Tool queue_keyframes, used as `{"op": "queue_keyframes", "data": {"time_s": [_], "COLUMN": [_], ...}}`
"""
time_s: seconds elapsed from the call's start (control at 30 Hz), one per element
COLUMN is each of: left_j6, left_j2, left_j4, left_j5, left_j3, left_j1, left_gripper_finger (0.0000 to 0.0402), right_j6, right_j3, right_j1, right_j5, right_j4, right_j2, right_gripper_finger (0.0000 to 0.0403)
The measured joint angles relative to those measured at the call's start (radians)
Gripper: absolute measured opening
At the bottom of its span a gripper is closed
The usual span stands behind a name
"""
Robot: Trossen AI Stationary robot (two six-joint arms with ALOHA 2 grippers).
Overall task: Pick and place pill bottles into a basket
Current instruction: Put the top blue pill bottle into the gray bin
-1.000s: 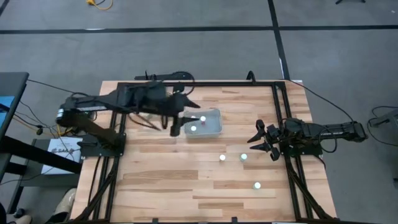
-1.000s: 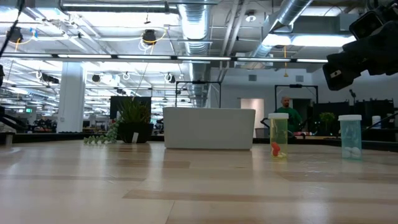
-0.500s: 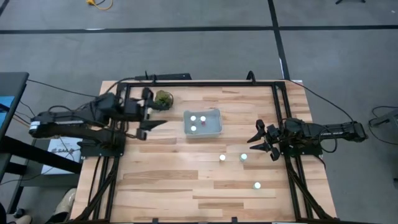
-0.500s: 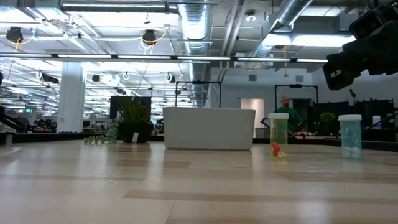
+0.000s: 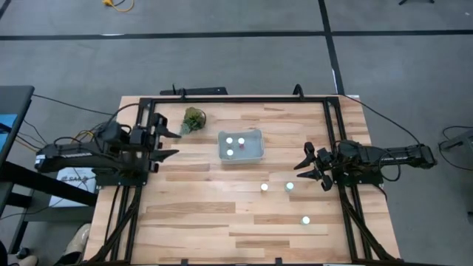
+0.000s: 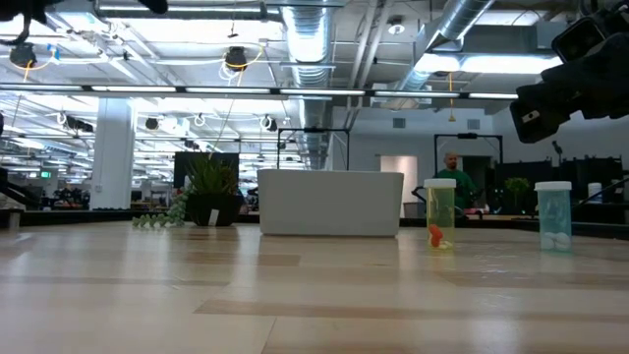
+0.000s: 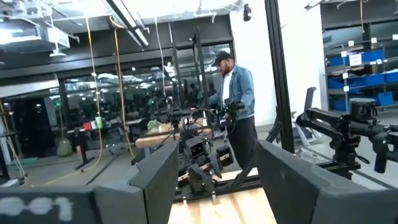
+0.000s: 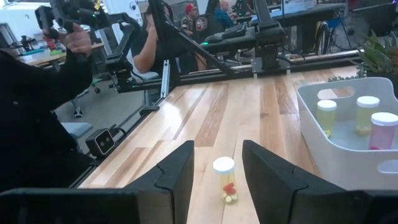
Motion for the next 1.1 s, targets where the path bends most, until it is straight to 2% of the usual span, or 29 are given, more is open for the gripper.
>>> {"op": "queue_keyframes", "data": {"time_s": [0.2, 0.37, 0.63, 0.8, 1.1], "left_j6": [-0.006, -0.033, -0.079, -0.086, -0.104], "left_j2": [-0.093, -0.170, -0.303, -0.359, -0.364], "left_j4": [0.037, 0.131, 0.184, 0.111, 0.011], "left_j5": [-0.001, -0.010, -0.108, -0.182, -0.212], "left_j3": [-0.103, -0.205, -0.348, -0.367, -0.367], "left_j1": [0.000, 0.000, 0.000, 0.000, 0.000], "left_gripper_finger": [0.0201, 0.0201, 0.0201, 0.0201, 0.0201], "right_j6": [0.000, 0.000, 0.000, 0.000, 0.000], "right_j3": [0.000, 0.000, 0.000, 0.000, 0.000], "right_j1": [0.000, 0.000, 0.000, 0.000, 0.000], "right_j5": [0.000, 0.000, 0.000, 0.000, 0.000], "right_j4": [0.000, 0.000, 0.000, 0.000, 0.000], "right_j2": [0.000, 0.000, 0.000, 0.000, 0.000], "right_gripper_finger": [0.0129, 0.0129, 0.0129, 0.0129, 0.0129]}}
